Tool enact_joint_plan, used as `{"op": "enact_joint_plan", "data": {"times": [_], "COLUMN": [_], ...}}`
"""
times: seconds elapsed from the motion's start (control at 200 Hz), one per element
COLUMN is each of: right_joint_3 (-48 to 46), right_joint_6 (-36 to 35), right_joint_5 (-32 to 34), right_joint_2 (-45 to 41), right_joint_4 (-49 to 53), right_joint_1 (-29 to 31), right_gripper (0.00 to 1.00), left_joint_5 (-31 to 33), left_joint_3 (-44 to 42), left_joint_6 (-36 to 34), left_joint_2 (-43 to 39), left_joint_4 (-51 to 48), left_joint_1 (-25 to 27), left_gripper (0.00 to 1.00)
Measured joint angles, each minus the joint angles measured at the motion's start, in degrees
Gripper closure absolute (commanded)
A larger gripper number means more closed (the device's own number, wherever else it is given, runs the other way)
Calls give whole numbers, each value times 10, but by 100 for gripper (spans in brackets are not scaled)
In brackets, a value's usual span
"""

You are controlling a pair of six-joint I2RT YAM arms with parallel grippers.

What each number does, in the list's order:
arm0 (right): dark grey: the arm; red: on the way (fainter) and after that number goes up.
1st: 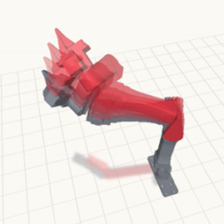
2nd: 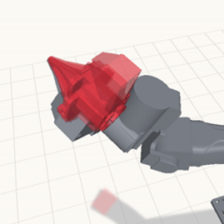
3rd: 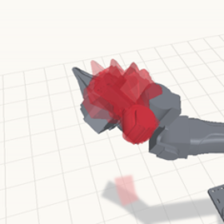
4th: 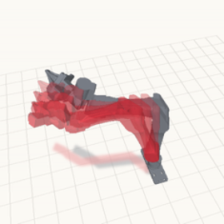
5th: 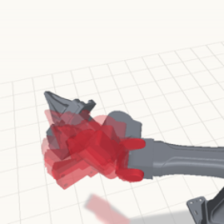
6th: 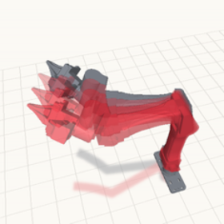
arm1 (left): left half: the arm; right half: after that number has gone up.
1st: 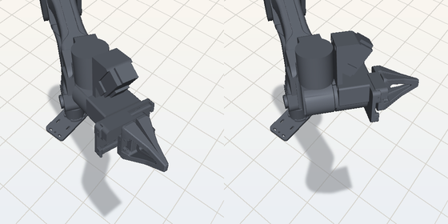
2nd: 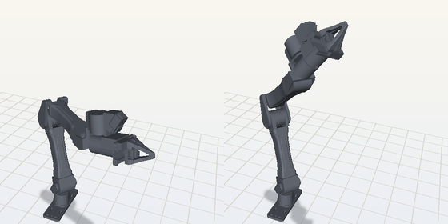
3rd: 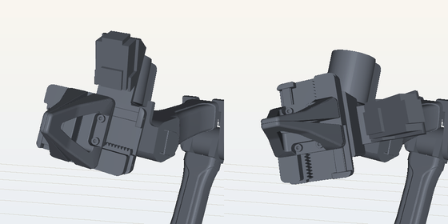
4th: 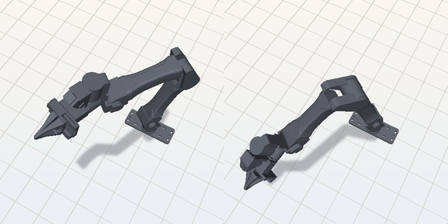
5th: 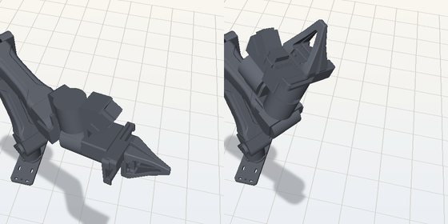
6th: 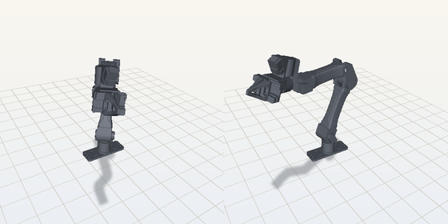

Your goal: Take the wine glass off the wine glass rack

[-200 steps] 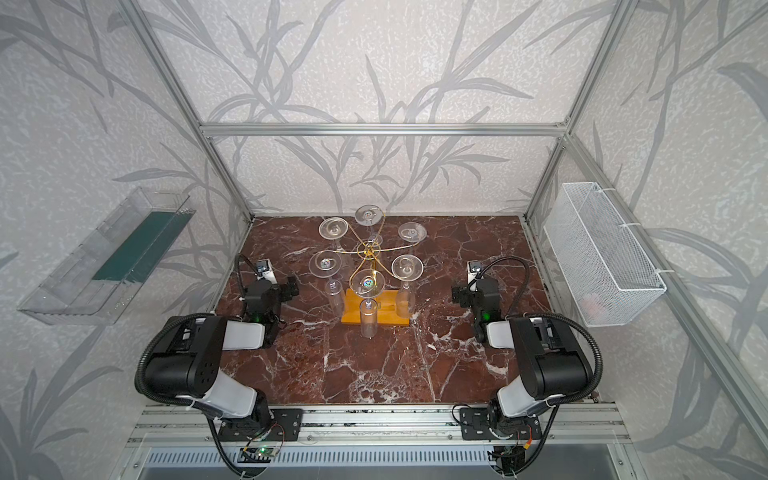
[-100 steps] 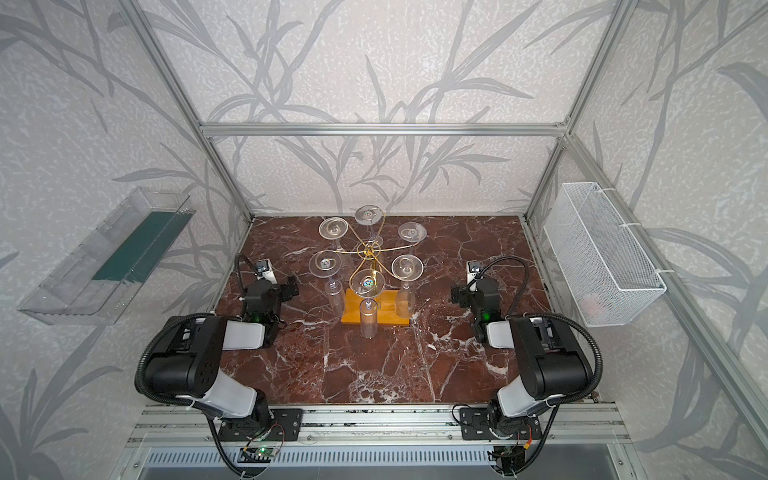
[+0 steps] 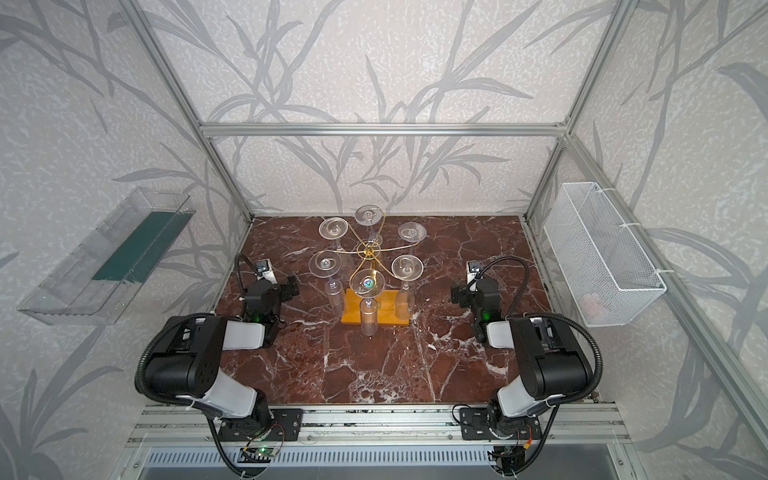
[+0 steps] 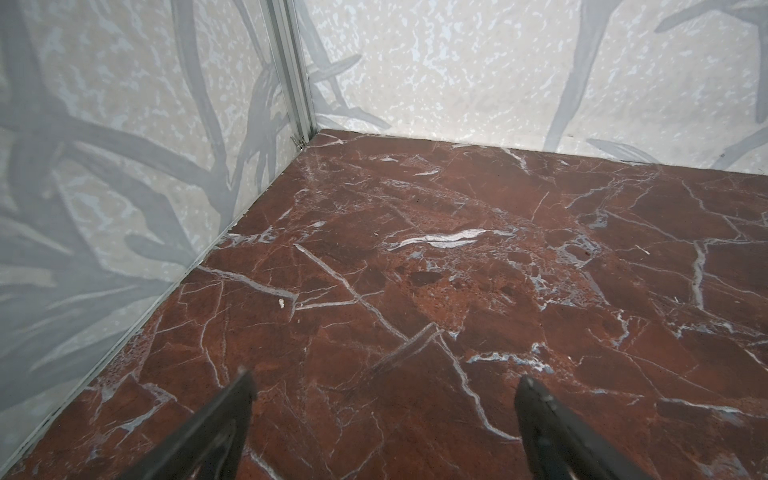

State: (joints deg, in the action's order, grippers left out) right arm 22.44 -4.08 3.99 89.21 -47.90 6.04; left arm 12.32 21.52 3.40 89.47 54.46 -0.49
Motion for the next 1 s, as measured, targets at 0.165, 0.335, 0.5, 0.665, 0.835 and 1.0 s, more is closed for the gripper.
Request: {"op": "enact_joint_plan", "data": {"times": [0.165, 0.335, 0.5, 0.665, 0.835, 1.0], "right_joint_3": [0, 0, 2, 71, 178, 317], "right_joint_6": [0, 0, 0, 15, 71, 129], "right_joint_5": [0, 0, -2, -14, -44, -93], "right_joint_2": [0, 0, -20, -152, -318, -371], "right_joint_4": [0, 0, 19, 203, 363, 562], "right_joint_1": [0, 0, 0, 0, 0, 0], "right_gripper": [1, 1, 1, 1, 1, 1], "left_joint_5": [0, 0, 1, 3, -35, -129], "left_joint_3": [0, 0, 10, 118, 217, 295], "left_joint_6": [0, 0, 4, 47, 107, 199], "left_joint_2": [0, -2, -139, -341, -490, -500], "left_joint_4": [0, -3, -151, -362, -529, -646], "left_joint_1": [0, 0, 0, 0, 0, 0], "left_gripper": [1, 1, 1, 1, 2, 8]}}
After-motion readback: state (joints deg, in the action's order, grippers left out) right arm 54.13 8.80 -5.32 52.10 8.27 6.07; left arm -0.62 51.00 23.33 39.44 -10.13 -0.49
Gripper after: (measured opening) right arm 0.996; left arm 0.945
